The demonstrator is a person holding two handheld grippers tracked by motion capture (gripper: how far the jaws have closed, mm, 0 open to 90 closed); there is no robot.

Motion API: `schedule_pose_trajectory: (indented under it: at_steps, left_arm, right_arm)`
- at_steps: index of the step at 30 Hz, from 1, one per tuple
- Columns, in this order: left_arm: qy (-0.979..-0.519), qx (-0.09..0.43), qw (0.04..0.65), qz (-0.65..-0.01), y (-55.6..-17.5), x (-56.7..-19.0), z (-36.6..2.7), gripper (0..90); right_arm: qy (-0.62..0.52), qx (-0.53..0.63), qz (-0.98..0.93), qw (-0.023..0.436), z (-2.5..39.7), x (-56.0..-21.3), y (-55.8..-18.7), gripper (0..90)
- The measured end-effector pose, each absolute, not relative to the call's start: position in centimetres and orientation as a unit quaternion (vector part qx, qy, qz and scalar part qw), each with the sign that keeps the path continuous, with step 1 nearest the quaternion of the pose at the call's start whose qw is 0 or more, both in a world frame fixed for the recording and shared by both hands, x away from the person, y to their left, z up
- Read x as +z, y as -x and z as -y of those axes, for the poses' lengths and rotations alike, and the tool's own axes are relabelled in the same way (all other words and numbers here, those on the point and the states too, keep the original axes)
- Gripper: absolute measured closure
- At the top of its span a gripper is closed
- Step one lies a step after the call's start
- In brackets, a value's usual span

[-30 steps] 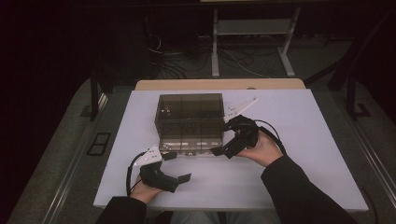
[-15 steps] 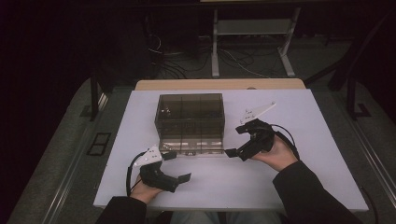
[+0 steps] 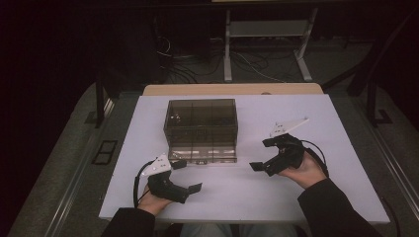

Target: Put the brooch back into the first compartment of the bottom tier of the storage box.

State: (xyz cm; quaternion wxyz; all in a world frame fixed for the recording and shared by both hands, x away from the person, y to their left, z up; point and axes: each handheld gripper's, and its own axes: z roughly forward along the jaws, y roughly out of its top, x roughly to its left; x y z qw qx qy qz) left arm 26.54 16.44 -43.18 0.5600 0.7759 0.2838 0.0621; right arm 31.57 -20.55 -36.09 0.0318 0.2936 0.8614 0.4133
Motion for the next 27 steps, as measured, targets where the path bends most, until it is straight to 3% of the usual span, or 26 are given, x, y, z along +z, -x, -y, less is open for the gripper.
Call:
schedule_pose_trajectory:
  at_steps: [27]
  left_arm:
    - [-0.773, 0.066, 0.559, -0.293, -26.5, -43.2, -16.7, 0.0]
  right_arm:
    - [-0.391, 0.436, -0.808, 0.062, 27.6, -41.0, -28.0, 0.3]
